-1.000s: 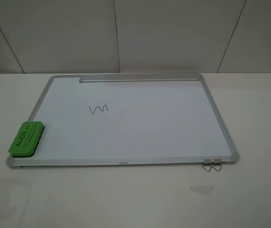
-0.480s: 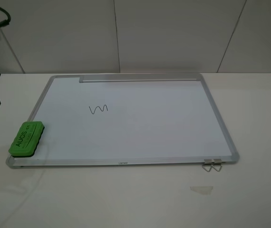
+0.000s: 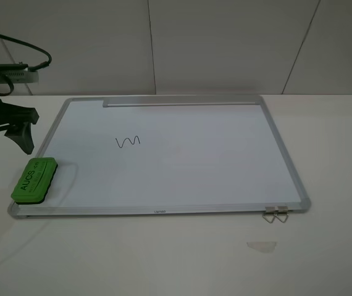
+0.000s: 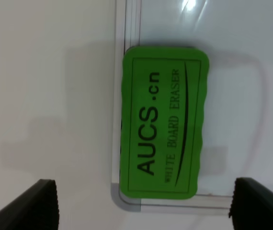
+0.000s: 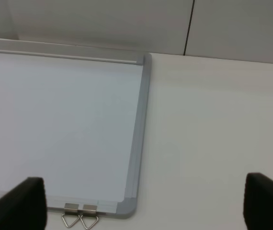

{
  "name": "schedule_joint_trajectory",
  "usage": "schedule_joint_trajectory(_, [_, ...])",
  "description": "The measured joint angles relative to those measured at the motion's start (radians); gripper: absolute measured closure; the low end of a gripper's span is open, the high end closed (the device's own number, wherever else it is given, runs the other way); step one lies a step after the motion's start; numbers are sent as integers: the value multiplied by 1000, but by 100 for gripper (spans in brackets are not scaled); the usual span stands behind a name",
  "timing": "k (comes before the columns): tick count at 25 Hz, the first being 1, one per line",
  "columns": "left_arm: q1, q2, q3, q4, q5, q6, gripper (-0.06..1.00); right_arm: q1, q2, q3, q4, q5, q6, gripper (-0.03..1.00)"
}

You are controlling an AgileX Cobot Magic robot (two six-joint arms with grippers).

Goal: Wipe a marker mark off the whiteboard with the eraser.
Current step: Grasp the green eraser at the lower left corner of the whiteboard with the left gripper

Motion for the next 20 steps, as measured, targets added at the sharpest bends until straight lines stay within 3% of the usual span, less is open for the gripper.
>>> schedule_joint_trajectory(20, [0,204,0,-48,-118,49,21,0,0,0,0,0,0,15])
